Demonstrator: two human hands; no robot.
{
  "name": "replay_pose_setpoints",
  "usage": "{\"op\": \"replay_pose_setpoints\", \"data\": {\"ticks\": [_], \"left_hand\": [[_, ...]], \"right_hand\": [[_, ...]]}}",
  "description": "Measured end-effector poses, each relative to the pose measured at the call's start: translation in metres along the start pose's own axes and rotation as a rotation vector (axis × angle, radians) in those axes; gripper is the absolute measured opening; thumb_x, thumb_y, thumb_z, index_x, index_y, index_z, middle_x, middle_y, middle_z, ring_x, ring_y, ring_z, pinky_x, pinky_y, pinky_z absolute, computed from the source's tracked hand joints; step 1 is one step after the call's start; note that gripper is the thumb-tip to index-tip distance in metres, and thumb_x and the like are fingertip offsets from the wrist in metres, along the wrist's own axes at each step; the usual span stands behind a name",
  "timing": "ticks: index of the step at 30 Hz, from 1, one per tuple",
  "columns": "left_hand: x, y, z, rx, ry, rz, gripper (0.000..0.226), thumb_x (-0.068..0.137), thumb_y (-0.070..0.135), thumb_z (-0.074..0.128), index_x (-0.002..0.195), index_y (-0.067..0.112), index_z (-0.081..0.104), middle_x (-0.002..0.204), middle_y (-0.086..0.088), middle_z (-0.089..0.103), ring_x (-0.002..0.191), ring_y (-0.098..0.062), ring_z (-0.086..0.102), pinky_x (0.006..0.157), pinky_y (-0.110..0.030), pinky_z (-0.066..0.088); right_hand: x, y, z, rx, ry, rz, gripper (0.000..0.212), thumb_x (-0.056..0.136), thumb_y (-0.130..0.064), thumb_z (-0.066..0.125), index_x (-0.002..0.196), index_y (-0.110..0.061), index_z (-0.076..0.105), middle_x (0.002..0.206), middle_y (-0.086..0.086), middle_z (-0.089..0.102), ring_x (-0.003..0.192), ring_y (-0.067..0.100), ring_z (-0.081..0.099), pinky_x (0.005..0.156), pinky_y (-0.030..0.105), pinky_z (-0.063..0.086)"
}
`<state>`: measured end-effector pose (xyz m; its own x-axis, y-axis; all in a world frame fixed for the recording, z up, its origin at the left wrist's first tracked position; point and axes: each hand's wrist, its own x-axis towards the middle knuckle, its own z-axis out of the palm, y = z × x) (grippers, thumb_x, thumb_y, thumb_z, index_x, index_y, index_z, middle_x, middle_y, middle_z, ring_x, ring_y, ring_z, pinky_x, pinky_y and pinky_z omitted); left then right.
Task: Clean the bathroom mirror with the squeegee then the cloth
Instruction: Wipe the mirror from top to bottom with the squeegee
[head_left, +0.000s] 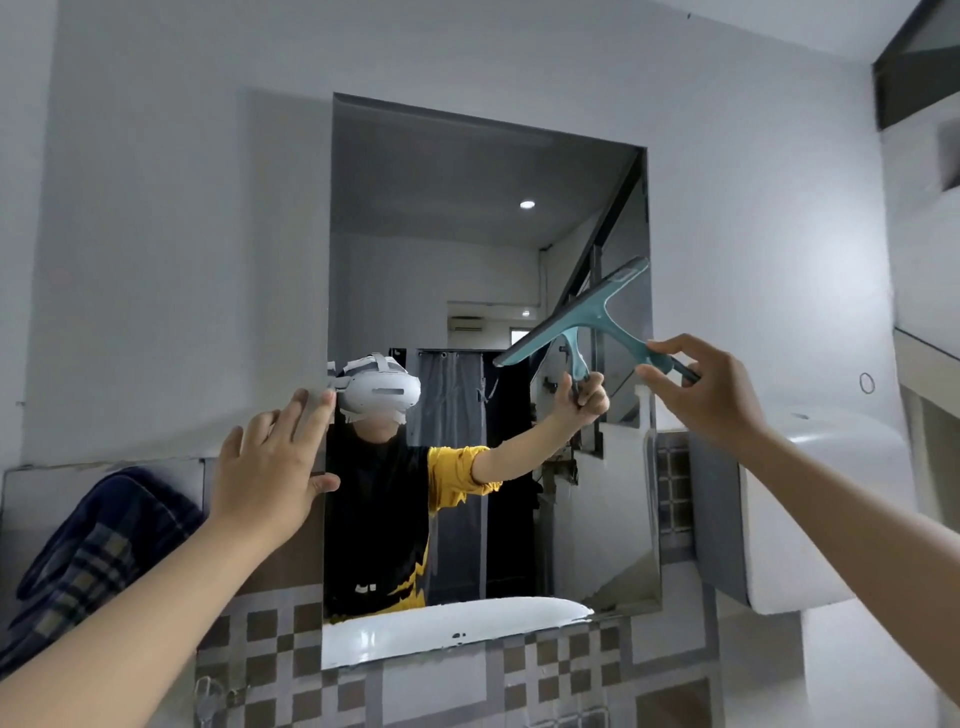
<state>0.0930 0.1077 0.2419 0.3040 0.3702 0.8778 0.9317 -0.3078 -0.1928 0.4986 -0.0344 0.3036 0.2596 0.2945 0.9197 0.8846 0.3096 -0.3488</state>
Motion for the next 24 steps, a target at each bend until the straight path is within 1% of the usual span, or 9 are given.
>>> {"op": "replay_pose_setpoints", "data": {"ticks": [2,6,9,11,13,15,16,20,24], "left_hand": [[0.0,0.001,-0.001,0.006,-0.014,-0.009,0.101,0.061,0.043,0.079,0.142,0.014,0.028,0.136,-0.015,0.048,0.107,-0.041,0.051,0.082,-0.054,0.047],[0.0,0.005,-0.005,0.018,-0.038,-0.03,0.1,0.061,0.041,0.08,0.142,0.014,0.028,0.138,-0.018,0.045,0.108,-0.042,0.05,0.083,-0.056,0.047],[-0.002,0.008,-0.006,-0.001,-0.021,-0.034,0.098,0.058,0.034,0.084,0.139,0.013,0.033,0.134,-0.023,0.047,0.102,-0.047,0.052,0.077,-0.059,0.047],[-0.007,0.01,-0.006,-0.037,0.004,-0.031,0.093,0.059,0.028,0.084,0.138,0.013,0.036,0.132,-0.026,0.048,0.097,-0.049,0.054,0.073,-0.059,0.048],[-0.013,0.012,-0.002,-0.063,0.023,-0.026,0.088,0.062,0.024,0.082,0.137,0.014,0.038,0.131,-0.026,0.049,0.095,-0.049,0.054,0.072,-0.06,0.049],[-0.019,0.013,0.003,-0.078,0.019,-0.023,0.084,0.065,0.026,0.081,0.137,0.015,0.04,0.132,-0.026,0.049,0.097,-0.048,0.054,0.074,-0.06,0.049],[-0.022,0.012,0.005,-0.08,0.009,-0.025,0.083,0.066,0.03,0.08,0.137,0.016,0.04,0.132,-0.025,0.049,0.098,-0.048,0.054,0.075,-0.06,0.049],[-0.03,0.01,0.007,-0.096,-0.015,-0.024,0.088,0.064,0.044,0.077,0.139,0.018,0.039,0.134,-0.025,0.047,0.103,-0.047,0.053,0.077,-0.061,0.048],[-0.035,0.005,0.008,-0.109,-0.024,-0.008,0.102,0.054,0.05,0.081,0.14,0.022,0.034,0.137,-0.026,0.043,0.106,-0.047,0.05,0.077,-0.063,0.046]], "right_hand": [[-0.006,-0.002,0.005,0.047,0.004,0.045,0.02,0.084,-0.03,0.073,0.103,-0.026,0.067,0.048,-0.007,0.047,0.036,0.006,0.035,0.04,0.019,0.03],[-0.019,-0.008,0.017,0.114,0.016,0.143,0.023,0.085,-0.031,0.071,0.106,-0.025,0.066,0.055,0.001,0.055,0.043,0.016,0.041,0.044,0.021,0.035],[-0.03,-0.017,0.026,0.169,0.034,0.225,0.021,0.085,-0.031,0.071,0.104,-0.024,0.065,0.073,-0.005,0.063,0.047,0.013,0.049,0.04,0.019,0.041],[-0.038,-0.027,0.034,0.21,0.08,0.293,0.019,0.085,-0.032,0.07,0.102,-0.024,0.064,0.086,-0.012,0.061,0.061,0.008,0.055,0.05,0.02,0.045],[-0.044,-0.039,0.043,0.263,0.139,0.363,0.02,0.086,-0.032,0.069,0.102,-0.021,0.064,0.089,-0.015,0.058,0.071,0.006,0.055,0.061,0.023,0.045],[-0.046,-0.054,0.051,0.337,0.179,0.434,0.02,0.087,-0.032,0.068,0.102,-0.019,0.063,0.086,-0.016,0.057,0.066,0.007,0.054,0.061,0.026,0.047],[-0.046,-0.061,0.053,0.375,0.191,0.475,0.021,0.087,-0.032,0.067,0.103,-0.02,0.062,0.085,-0.013,0.057,0.061,0.01,0.053,0.057,0.027,0.046],[-0.041,-0.085,0.06,0.486,0.206,0.632,0.018,0.086,-0.033,0.065,0.101,-0.025,0.058,0.076,0.0,0.057,0.045,0.011,0.042,0.043,0.025,0.034],[-0.037,-0.101,0.068,0.536,0.247,0.7,0.013,0.084,-0.035,0.065,0.088,-0.031,0.054,0.089,0.004,0.061,0.052,0.013,0.044,0.047,0.027,0.035]]}}
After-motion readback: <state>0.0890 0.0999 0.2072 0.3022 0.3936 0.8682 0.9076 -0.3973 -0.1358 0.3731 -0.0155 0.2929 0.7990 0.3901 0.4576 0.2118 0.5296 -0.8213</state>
